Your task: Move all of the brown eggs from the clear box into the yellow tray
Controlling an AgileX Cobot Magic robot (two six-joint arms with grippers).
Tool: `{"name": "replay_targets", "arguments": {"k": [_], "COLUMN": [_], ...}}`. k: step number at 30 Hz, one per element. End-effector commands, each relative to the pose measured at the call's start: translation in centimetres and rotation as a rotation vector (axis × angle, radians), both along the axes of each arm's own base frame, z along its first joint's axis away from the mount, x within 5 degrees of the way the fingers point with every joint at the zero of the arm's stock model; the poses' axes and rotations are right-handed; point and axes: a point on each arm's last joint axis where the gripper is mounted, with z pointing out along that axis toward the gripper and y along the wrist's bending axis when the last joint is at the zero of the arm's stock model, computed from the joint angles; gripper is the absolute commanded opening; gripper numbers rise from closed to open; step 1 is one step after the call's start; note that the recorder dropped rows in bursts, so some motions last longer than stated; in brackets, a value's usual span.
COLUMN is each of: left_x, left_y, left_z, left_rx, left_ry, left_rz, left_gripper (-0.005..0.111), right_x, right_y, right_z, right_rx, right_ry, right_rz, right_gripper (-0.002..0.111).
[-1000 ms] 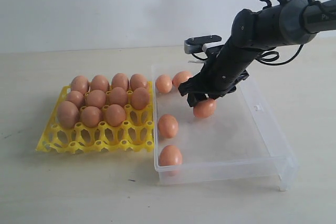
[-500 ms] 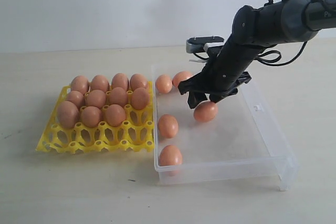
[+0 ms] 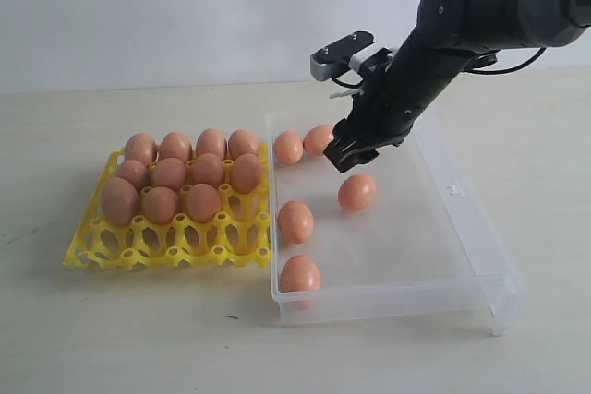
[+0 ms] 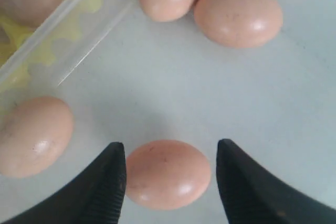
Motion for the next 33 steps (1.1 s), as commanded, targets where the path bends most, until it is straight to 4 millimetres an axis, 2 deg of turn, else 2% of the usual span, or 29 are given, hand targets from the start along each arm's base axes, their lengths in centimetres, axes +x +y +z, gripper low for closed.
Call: {"name": "replay_targets", "arguments": {"k": [1, 7, 12, 15, 20, 23, 26, 33], "left_x": [0.0, 0.0, 0.0, 0.0, 0.0, 0.0, 0.0, 0.0], "left_y": [0.0, 0.0, 0.0, 0.0, 0.0, 0.0, 0.0, 0.0], "left_z": [0.2, 0.2, 0.2, 0.2, 0.2, 0.2, 0.2, 0.2], "left_rx": [0.001, 0.001, 0.001, 0.001, 0.001, 0.001, 0.001, 0.001], "left_ry": [-0.017, -0.017, -0.017, -0.017, -0.017, -0.017, -0.017, -0.017], "left_rz": [-0.003, -0.003, -0.003, -0.003, -0.003, -0.003, -0.003, -0.003], "left_gripper": [0.000, 0.000, 0.000, 0.000, 0.000, 0.000, 0.000, 0.000], "right_x": [0.0, -1.0, -1.9, -2.2, -2.7, -3.5, -4.1, -5.0], "right_y": [1.0, 2.2, 3.3, 3.7, 3.9, 4.2, 4.5, 4.9], "right_z": [0.5, -0.4, -0.5, -0.4, -0.6, -0.3, 0.2, 0.4], "right_rx": [-0.007, -0.022, -0.020, 0.000, 0.119, 0.135, 0.147, 0.183], "right_ry": [-0.105, -0.151, -0.339, -0.374, -0.181, -0.012, 0.104, 0.235], "right_rz": [0.106, 0.177, 0.194, 0.166, -0.078, -0.139, -0.147, -0.154], "right_gripper": [0.050, 0.051, 0.062, 0.062, 0.062, 0.062, 0.062, 0.062]}}
